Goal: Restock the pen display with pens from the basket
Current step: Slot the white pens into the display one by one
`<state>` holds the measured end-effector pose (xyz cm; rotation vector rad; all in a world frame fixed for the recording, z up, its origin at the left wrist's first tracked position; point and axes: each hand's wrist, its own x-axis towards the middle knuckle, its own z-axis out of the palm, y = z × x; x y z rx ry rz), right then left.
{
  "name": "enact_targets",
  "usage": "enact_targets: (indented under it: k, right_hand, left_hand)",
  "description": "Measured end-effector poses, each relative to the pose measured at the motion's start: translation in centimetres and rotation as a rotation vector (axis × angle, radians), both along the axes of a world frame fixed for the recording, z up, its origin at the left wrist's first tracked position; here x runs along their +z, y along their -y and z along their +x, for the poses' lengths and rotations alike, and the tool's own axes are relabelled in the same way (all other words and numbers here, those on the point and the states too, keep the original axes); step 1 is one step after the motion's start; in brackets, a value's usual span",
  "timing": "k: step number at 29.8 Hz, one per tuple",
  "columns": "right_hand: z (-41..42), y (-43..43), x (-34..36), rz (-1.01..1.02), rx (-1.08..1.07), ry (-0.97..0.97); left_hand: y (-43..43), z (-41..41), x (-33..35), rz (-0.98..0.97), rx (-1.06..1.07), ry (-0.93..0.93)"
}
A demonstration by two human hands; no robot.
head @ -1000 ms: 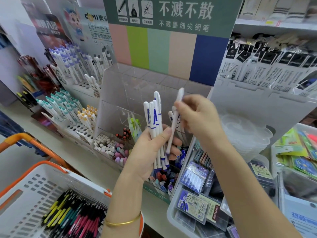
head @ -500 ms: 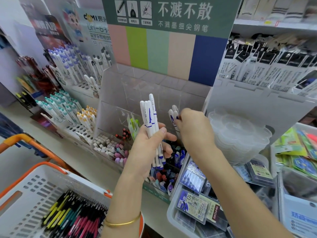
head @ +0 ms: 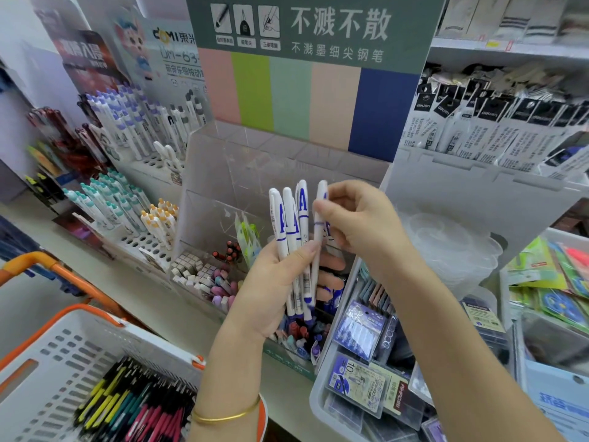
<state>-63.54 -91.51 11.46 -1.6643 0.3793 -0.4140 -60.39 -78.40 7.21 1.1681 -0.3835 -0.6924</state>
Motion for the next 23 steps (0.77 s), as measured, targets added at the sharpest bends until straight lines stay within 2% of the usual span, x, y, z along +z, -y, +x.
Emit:
enact_targets:
  k: [2,5,8,11,15,18,20,23]
  right_hand:
    - [0.0,0.5,0.4,0.001,-0.151,0.164]
    - [0.1,1.6,0.5,-0.201,-0.381,0.365]
    - [0.0,2.0,0.5,-0.400,-0.480,0.438]
    - [0.1,1.2,-0.4,-0.641,-0.396,0.290]
    - [0.2,0.3,-2.2,-1.054,-0.322,-0.139]
    - [0.4,0.1,-2.2,-1.211,-0.275,-0.402]
    - [0.2,0.0,-1.5,-1.200,-0.296,-0.431]
    - [-0.2,0.3,-0.8,-0.959,-0.339,-0.163]
  left_hand:
    - [0.0,0.2,-0.1,0.038,0.052,-0.017]
    - [-0.3,0.7,-0.5,0.113,0.130,0.023]
    - [-0.6,0.8,-0.8,0.164,0.155,0.083]
    - [-0.5,0.6,-0.8,0.172,0.145,0.108]
    - [-0.2,0.5,-0.6,0.164,0.127,0.102]
    - [-0.4,0.5,-0.6,0.164,0.118,0.134]
    - [-0.5,0.5,-0.6,0.155,0.103,0.137]
    - [-0.5,0.4,-0.3,0.127,0.064,0.124]
